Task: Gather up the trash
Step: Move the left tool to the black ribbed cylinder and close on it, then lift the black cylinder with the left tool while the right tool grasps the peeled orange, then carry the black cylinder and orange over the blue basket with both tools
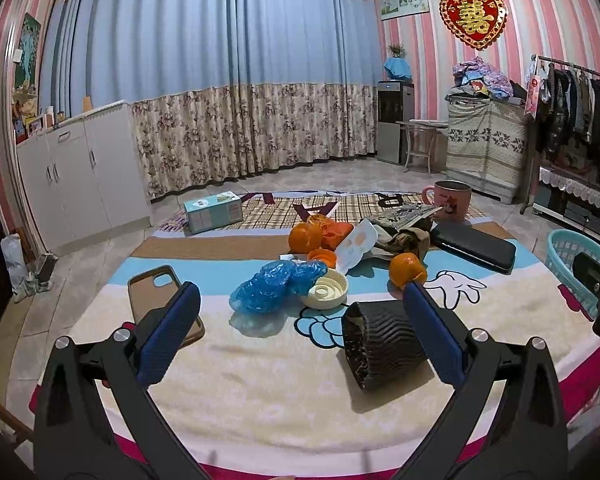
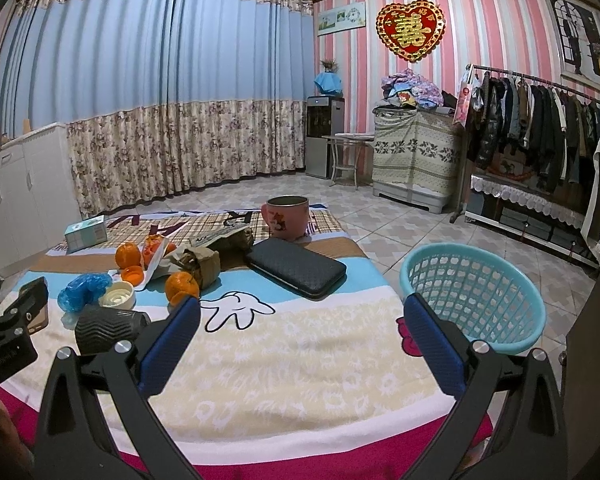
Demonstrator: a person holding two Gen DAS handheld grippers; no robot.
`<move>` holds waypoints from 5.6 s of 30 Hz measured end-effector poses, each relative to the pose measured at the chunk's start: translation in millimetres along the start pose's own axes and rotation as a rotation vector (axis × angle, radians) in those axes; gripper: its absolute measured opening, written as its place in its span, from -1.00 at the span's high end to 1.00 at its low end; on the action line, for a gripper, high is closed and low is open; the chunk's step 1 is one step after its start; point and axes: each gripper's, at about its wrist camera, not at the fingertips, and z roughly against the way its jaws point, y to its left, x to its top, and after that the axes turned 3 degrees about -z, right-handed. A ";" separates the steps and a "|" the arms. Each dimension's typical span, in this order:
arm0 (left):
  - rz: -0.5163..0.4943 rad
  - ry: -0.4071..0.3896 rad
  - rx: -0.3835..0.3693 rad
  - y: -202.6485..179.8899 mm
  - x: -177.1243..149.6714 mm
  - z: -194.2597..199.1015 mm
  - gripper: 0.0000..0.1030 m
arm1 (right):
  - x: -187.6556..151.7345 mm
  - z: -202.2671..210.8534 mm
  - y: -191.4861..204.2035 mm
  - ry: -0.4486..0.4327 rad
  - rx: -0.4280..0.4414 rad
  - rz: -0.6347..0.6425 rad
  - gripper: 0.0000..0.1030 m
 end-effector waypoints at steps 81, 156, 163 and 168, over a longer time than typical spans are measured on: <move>0.038 0.100 -0.124 26.0 77.4 -95.0 -0.38 | 25.4 -115.4 38.8 0.168 0.024 0.039 -0.93; 0.022 0.100 -0.251 -46.8 92.5 -104.1 -0.38 | 92.0 -107.0 -69.1 0.137 -0.026 -0.052 0.21; -0.078 0.042 -0.354 -126.7 112.1 -91.8 -0.38 | 97.4 -99.7 -147.8 0.130 -0.156 -0.140 0.20; -0.123 0.042 -0.426 -181.2 111.6 -89.3 -0.38 | 90.6 -98.3 -195.2 0.132 -0.197 -0.210 0.20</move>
